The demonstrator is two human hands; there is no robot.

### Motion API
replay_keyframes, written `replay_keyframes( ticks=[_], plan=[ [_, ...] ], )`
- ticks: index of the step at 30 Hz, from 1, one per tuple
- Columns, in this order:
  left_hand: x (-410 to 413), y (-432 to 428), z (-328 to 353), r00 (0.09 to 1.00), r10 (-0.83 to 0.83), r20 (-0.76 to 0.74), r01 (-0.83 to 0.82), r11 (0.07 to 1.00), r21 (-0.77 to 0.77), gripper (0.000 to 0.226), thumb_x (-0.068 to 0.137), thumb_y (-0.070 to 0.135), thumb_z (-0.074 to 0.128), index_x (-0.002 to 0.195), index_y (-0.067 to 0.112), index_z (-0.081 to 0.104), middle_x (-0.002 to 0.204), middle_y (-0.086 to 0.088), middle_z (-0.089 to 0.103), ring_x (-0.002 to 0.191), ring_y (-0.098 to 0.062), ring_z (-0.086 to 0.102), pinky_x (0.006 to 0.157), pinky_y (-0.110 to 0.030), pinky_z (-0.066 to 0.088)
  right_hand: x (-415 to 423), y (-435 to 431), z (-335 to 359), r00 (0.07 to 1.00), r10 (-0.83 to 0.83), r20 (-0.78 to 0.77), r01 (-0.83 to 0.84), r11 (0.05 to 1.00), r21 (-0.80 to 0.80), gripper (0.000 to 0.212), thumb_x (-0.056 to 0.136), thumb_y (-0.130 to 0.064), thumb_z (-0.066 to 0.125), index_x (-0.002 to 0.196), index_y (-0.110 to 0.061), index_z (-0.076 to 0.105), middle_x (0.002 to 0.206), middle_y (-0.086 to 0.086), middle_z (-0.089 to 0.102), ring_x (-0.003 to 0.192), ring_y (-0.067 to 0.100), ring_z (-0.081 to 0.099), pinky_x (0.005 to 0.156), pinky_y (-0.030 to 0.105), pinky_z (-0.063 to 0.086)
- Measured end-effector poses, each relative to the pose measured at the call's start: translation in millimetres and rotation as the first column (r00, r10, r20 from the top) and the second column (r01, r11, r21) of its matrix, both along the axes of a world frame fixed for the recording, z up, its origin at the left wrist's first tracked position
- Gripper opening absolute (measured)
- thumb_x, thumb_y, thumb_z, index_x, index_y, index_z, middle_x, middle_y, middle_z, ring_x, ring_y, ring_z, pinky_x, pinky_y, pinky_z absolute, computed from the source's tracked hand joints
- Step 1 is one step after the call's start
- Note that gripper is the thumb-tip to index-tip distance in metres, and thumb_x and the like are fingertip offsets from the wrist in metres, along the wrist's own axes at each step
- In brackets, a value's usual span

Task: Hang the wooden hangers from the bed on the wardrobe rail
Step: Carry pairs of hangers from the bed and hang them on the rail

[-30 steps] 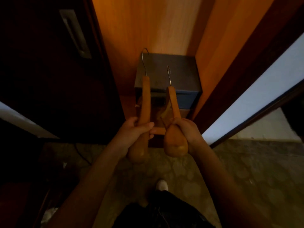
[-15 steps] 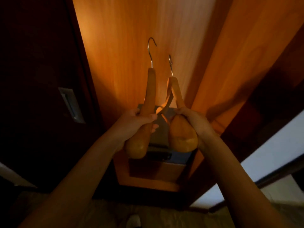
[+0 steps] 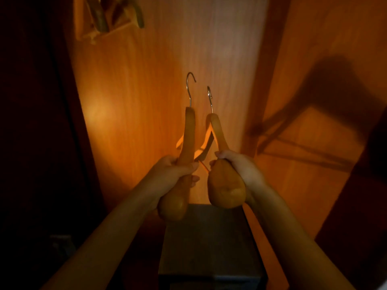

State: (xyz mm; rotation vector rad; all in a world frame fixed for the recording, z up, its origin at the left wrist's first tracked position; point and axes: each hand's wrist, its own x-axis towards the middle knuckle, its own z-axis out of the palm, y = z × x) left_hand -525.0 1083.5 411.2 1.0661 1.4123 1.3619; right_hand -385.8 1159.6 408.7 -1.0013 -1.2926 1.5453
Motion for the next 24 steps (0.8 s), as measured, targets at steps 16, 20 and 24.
replay_keyframes(
  ticks=[16,20,24],
  plan=[
    [-10,57,122,0.996,0.082,0.026,-0.086,0.958,0.272,0.01,0.086,0.01,0.06,0.081,0.002,0.06,0.063,-0.01,0.059,0.037,-0.007,0.06,0.04,-0.015,0.048,-31,77,132,0.963,0.258,-0.074,-0.23,0.935,0.269,0.013,0.084,-0.015,0.06,0.072,-0.011,0.062,0.068,0.006,0.062,0.058,0.017,0.058,0.062,0.031,0.049],
    [-12,67,150,0.988,0.155,0.015,-0.151,0.932,0.328,0.014,0.086,0.014,0.061,0.09,0.001,0.062,0.067,-0.01,0.063,0.039,-0.006,0.062,0.04,-0.014,0.049,-33,92,155,0.964,0.266,-0.027,-0.236,0.895,0.38,0.009,0.084,-0.015,0.059,0.082,-0.008,0.064,0.068,0.003,0.064,0.056,0.012,0.06,0.053,0.023,0.051],
    [-13,79,171,0.975,0.221,-0.036,-0.191,0.905,0.381,0.016,0.085,0.018,0.062,0.089,0.003,0.064,0.069,-0.011,0.066,0.046,-0.009,0.064,0.046,-0.017,0.052,-40,104,169,0.943,0.333,-0.017,-0.292,0.851,0.436,0.01,0.083,-0.015,0.06,0.085,-0.006,0.065,0.074,0.008,0.063,0.064,0.018,0.059,0.066,0.032,0.048]
  ],
)
